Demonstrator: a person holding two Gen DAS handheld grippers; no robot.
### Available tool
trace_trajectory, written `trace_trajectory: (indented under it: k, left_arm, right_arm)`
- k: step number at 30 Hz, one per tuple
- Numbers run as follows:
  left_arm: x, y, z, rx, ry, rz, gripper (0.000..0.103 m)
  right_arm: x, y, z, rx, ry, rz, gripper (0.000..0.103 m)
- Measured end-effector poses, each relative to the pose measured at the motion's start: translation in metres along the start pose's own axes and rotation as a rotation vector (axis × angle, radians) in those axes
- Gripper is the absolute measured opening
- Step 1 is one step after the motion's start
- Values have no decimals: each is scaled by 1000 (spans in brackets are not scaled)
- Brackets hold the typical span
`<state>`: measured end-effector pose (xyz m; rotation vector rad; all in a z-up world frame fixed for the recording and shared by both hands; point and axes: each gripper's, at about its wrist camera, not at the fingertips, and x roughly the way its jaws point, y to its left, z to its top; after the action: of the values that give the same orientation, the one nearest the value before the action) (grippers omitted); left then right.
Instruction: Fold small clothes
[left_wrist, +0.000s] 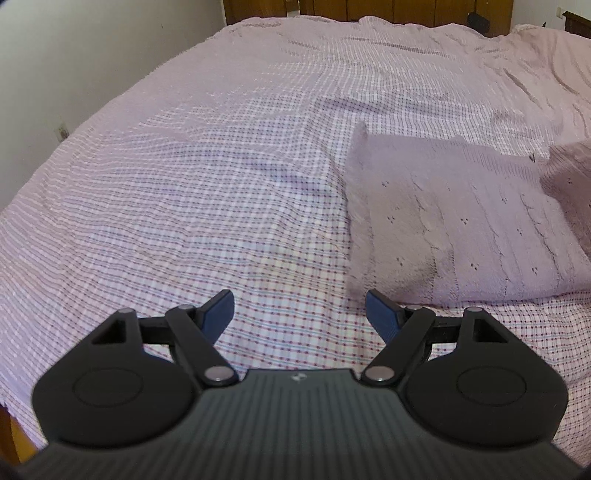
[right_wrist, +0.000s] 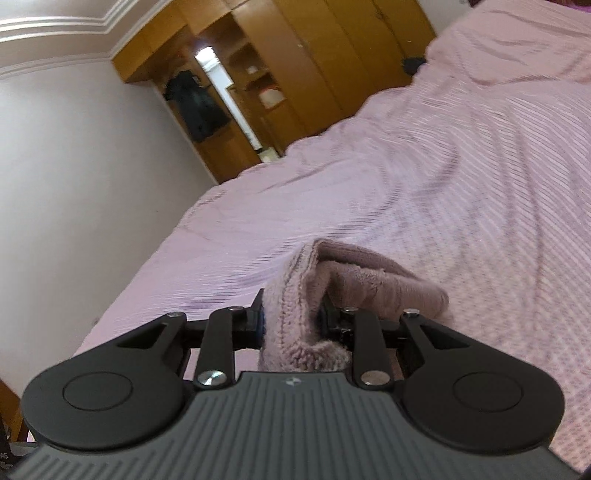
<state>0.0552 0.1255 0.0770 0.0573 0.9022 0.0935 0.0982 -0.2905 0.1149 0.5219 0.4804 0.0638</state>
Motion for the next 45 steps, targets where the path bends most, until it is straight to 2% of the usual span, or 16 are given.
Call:
trace_trajectory:
  k: [10, 14, 20, 26, 29, 30, 33, 37, 42, 45]
  left_arm:
    - [3, 28, 3, -31, -13, 12, 79]
    - [3, 36, -1, -29, -18, 7, 79]
    - [8, 48, -6, -29, -17, 22, 79]
    - [13, 62, -8, -56, -10, 23, 79]
    - [13, 65, -7, -61, -19, 17, 79]
    - [12, 65, -6, -64, -22, 14, 79]
    - [10, 63, -2, -76, -36, -8, 79]
    - [7, 57, 4, -78, -61, -41, 79]
    - [8, 44, 10, -87, -82, -87, 79]
    - [10, 36, 16, -100, -98, -135, 79]
  right_arm:
    - [26, 94, -8, -48, -4, 112, 27]
    - [38, 141, -31, -143, 17, 149, 27]
    - [72, 191, -91, -298, 115, 156, 27]
    - [106, 203, -140, -369, 230, 152, 29]
    - [108, 204, -154, -383, 249, 162, 36]
    - [105, 205, -157, -378, 245, 172, 42]
    - [99, 198, -153, -352, 237, 208, 54]
    - [82, 192, -145, -323, 226, 231, 59]
    - [45, 177, -133, -265, 202, 177, 68]
    - [27, 163, -127, -225, 171, 142, 70]
